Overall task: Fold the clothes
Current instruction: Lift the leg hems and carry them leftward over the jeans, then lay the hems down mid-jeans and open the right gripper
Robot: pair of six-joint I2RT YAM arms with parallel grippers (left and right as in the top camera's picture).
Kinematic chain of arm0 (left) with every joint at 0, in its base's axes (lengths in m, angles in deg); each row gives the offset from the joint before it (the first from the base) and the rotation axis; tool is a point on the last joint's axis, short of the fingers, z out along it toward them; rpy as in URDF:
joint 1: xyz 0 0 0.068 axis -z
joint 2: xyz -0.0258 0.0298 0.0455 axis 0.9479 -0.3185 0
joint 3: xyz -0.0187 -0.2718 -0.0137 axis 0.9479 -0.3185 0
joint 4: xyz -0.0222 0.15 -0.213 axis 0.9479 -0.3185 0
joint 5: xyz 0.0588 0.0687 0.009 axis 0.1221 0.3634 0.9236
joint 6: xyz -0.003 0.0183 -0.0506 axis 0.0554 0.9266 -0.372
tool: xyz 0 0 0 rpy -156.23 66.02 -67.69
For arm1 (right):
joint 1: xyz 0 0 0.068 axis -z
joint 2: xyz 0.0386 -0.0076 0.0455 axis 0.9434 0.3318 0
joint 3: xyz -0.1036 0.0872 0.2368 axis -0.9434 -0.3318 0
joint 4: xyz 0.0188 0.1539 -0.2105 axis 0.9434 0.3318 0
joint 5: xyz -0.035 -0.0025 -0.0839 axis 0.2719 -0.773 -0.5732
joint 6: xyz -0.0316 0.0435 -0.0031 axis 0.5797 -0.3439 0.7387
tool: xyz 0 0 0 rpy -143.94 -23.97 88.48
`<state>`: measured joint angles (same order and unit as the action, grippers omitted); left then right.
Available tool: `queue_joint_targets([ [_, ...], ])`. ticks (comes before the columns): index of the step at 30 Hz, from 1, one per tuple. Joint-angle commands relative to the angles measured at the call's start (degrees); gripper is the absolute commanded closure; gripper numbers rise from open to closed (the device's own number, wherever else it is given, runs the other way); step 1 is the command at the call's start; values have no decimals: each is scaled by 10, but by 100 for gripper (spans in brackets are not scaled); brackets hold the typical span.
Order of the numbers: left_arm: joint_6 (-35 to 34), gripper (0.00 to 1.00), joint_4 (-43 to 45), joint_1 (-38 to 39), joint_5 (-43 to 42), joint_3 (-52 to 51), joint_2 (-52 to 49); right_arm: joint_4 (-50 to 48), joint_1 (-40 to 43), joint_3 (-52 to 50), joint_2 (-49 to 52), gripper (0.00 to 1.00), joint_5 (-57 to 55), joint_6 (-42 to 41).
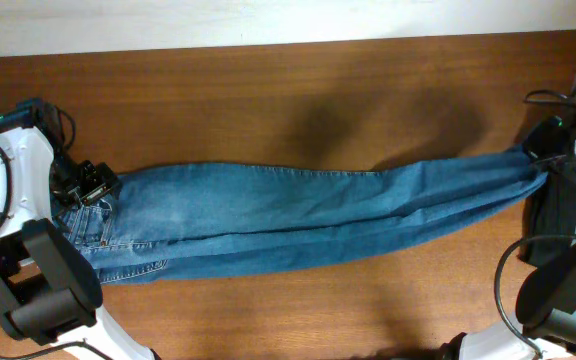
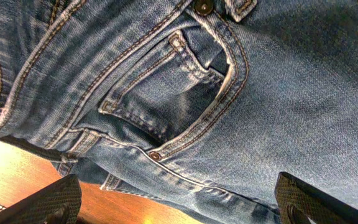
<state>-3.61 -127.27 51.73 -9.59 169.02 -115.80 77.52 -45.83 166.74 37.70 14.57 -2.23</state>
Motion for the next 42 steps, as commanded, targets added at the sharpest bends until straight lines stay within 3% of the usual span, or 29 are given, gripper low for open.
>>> queue_joint_targets([
  [1,-2,1,0,-3,-6,-1,1,21,-31,22,-2,96,40,31],
  [15,-2,1,0,-3,-6,-1,1,151,-192,21,-2,96,93,35],
  [29,-2,1,0,-3,-6,-1,1,143,-313,-30,-1,96,165,35],
  [39,-2,1,-1,-3,-6,-1,1,56,-371,-150,-1,95,194,0],
  [40,-2,1,0,-3,-6,-1,1,47,-373,-158,-1,92,201,0],
  [42,-2,1,0,-3,-6,-1,1,40,-373,-167,-1,74,205,0],
])
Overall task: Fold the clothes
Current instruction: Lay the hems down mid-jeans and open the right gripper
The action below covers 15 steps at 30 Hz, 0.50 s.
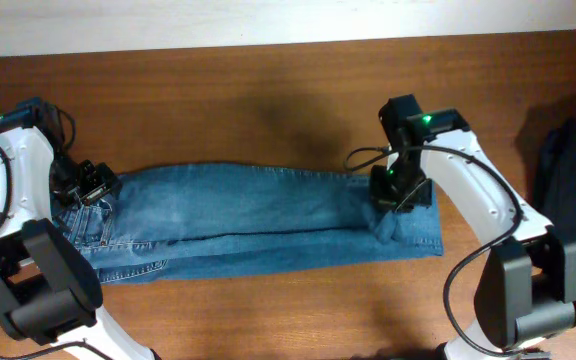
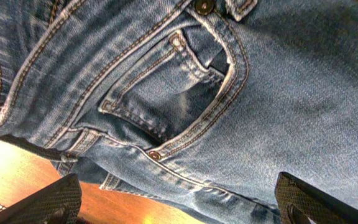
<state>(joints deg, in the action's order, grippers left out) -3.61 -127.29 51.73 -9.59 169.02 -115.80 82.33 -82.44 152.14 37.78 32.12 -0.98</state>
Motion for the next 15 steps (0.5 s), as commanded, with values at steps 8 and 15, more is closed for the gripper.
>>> queue_joint_targets([
  [8,-2,1,0,-3,-6,-1,1,-10,-7,-23,-2,19,84,-5],
  [15,-2,1,0,-3,-6,-1,1,-10,-7,-13,-3,18,140,55],
])
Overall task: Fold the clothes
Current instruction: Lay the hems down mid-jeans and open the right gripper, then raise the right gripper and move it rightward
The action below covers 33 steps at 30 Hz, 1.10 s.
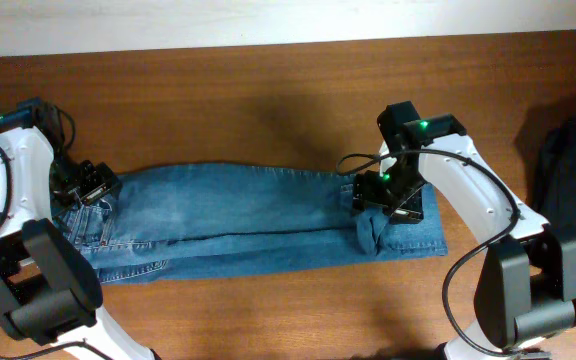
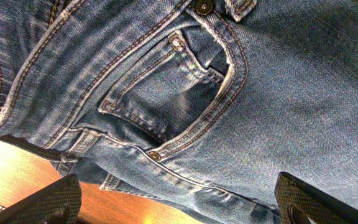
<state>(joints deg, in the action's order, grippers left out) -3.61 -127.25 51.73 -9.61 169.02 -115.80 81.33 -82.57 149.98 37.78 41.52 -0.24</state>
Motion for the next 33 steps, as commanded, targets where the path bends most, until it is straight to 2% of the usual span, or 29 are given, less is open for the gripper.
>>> queue_joint_targets([
  [1,-2,1,0,-3,-6,-1,1,0,-5,12,-3,18,66,64],
  [4,-2,1,0,-3,-6,-1,1,0,-5,18,-3,18,147,109],
  [12,-2,1,1,-3,-6,-1,1,0,-5,18,-3,17,278,170],
  [22,-2,1,4,-3,-6,-1,1,-21,-5,24,-3,17,286,170],
  [33,-2,1,6,-3,-6,-1,1,12,-4,131,-15,12,278,212],
])
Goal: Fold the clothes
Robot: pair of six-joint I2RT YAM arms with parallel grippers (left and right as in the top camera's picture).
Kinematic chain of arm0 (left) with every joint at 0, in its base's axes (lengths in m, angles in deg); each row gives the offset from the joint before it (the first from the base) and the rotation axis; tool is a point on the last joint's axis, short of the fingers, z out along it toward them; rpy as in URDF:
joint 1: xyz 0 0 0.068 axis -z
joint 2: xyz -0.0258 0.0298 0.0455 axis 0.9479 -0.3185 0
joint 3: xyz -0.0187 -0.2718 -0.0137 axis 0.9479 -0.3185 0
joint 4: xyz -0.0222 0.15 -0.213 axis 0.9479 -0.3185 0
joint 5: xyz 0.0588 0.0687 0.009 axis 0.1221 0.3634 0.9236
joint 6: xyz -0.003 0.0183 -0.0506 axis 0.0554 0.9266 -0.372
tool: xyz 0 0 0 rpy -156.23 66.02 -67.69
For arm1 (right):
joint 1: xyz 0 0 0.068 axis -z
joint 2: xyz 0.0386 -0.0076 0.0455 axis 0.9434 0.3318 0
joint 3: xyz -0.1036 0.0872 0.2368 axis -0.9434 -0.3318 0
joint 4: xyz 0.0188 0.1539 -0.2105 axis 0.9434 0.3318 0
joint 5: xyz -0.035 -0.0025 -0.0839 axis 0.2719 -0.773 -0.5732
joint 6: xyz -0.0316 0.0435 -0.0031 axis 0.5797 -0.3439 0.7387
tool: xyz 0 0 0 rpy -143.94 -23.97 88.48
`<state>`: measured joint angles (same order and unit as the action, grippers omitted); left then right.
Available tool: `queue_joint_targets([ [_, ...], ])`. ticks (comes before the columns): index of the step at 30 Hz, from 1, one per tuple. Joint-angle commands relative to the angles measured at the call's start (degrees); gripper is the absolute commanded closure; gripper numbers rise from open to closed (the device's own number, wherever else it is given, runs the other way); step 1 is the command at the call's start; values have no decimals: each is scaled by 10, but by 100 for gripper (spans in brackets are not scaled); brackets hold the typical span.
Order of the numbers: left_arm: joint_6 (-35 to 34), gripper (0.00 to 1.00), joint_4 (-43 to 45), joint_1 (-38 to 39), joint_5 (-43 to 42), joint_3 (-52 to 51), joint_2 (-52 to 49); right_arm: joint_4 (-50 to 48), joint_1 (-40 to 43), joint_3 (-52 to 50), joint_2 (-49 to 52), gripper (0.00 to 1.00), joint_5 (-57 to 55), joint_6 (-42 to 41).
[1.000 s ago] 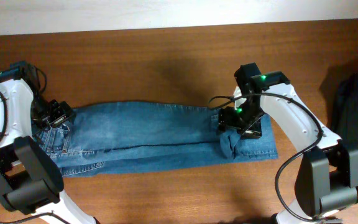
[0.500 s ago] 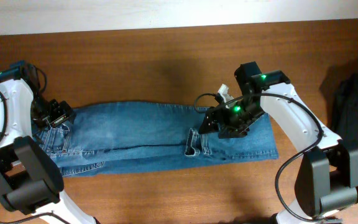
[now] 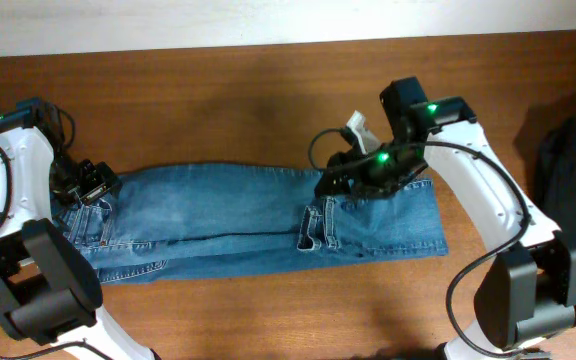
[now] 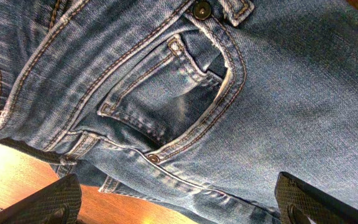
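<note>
Blue jeans [image 3: 218, 215] lie lengthwise on the wooden table, waist at the left. Their legs are doubled back at a fold [image 3: 433, 215] on the right. The leg hems [image 3: 313, 228] hang and rest over the middle of the jeans, just below my right gripper [image 3: 340, 185], which looks shut on the leg ends. My left gripper [image 3: 86, 187] hovers over the waist. In the left wrist view its open fingers [image 4: 48, 202] frame the front pocket [image 4: 166, 106] and waist button [image 4: 200, 9], holding nothing.
A dark garment [image 3: 568, 190] lies heaped at the right edge of the table [image 3: 268, 90]. Bare wood runs behind and in front of the jeans. A pale wall strip borders the far side.
My right gripper has moved left with the leg ends, from near the fold to over the jeans' middle. The hems now lie spread further left. The left gripper has not moved.
The jeans first lay stretched full length, with my right gripper at the leg ends by the far right edge. Then the legs were doubled over with the gripper near the fold. The gripper stood further left each time. My left gripper stayed open over the waist.
</note>
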<state>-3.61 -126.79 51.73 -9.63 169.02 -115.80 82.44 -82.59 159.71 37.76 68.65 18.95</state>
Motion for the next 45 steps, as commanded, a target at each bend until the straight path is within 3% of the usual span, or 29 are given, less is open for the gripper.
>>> queue_joint_targets([
  [1,-2,1,2,-3,-5,-1,1,2,-4,44,-15,11,0,20],
  [10,-2,1,2,-3,-6,-1,1,43,-3,87,-15,1,-243,-58],
  [25,-2,1,2,-3,-6,-1,1,61,81,87,-15,1,-287,-58],
  [35,-2,1,6,-3,-19,-1,1,78,78,55,-12,68,-283,-58],
  [41,-2,1,6,-3,-19,-1,1,45,78,-9,-8,93,-280,-85],
  [45,-2,1,6,-3,-19,-1,1,24,77,-51,-8,96,-213,-92],
])
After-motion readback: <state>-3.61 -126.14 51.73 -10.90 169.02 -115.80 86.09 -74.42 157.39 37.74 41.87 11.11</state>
